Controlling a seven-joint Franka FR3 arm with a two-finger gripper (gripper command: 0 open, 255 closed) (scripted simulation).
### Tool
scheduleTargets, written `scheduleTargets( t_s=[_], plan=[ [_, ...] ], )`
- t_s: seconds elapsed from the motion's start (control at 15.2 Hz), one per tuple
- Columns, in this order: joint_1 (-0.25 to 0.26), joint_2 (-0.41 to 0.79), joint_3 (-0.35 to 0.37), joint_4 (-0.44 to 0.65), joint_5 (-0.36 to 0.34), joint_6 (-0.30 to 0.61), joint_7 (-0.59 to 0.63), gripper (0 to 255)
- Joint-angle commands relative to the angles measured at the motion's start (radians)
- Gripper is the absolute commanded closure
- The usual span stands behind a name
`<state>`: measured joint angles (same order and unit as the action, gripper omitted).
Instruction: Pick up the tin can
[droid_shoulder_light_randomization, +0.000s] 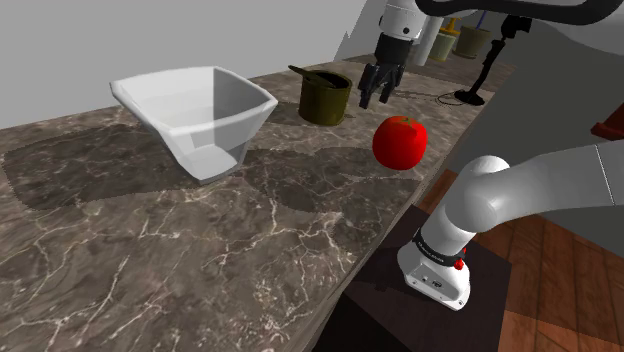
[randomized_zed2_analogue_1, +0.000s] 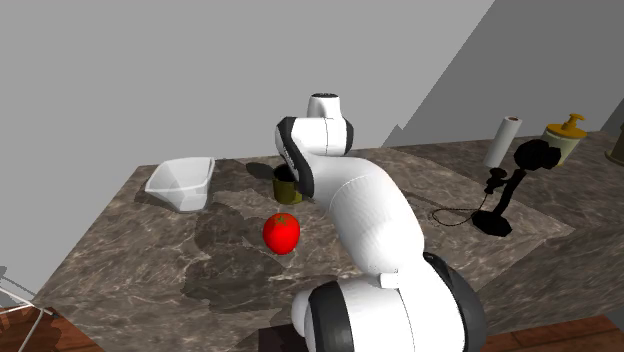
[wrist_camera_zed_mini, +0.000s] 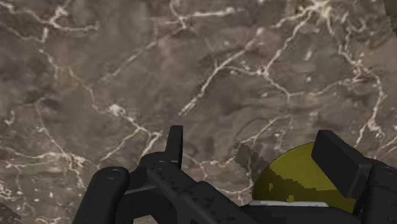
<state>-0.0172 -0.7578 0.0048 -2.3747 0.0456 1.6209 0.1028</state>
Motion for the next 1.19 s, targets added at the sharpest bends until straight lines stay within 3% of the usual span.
scheduleTargets(
  t_s=[0.0,0.53,0.99,1.12],
  plan=[
    [0.000,0.000,0.000,0.000,0.000,0.000,0.000,0],
    [-0.020,0.254,0.168,0.291,0.058,-0.055,0.327,0],
    [-0.040,0.538,0.288,0.639,0.031,-0.143,0.621,0],
    [-0.038,0.544,0.290,0.633,0.030,-0.133,0.630,0]
  ],
)
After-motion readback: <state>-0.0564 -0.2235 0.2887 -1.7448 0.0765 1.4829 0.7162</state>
